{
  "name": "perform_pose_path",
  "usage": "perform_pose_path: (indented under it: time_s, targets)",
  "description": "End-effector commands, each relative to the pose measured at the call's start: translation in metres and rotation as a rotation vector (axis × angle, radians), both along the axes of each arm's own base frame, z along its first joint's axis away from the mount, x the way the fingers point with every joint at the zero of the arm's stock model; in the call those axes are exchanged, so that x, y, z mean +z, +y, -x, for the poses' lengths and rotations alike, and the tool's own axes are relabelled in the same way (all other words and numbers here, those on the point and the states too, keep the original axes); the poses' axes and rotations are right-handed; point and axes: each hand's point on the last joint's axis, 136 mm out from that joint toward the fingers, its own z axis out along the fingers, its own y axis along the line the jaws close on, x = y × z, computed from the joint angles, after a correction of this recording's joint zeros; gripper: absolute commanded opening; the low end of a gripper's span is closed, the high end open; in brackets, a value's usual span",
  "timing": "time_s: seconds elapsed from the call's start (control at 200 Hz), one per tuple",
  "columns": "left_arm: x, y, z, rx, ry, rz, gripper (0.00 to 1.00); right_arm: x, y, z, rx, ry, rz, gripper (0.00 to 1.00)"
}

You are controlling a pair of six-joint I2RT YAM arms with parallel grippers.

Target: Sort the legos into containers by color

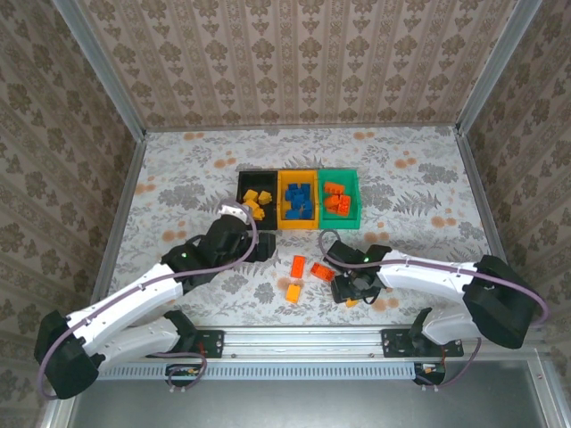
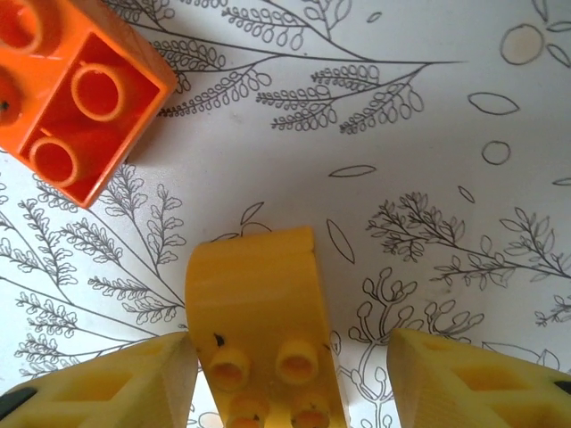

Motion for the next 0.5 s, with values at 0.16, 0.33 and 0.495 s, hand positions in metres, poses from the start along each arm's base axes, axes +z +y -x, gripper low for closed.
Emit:
perform_pose_path:
  time_s: [0.16, 0.33, 0.495]
  targets:
    - [-0.009, 0.019, 0.003, 0.056, 0.026, -0.04, 1.0, -0.006, -0.002, 0.004, 0.034, 0.024, 0.076, 0.43]
    - [-0.007, 0.026, 0.005, 0.067, 0.016, -0.048, 1.0, 0.024, 0.003, -0.009, 0.035, -0.055, 0.033, 0.37]
    - [-0.007, 0.036, 0.009, 0.094, 0.006, -0.044, 1.0, 0.086, 0.039, -0.049, 0.067, -0.182, -0.106, 0.35]
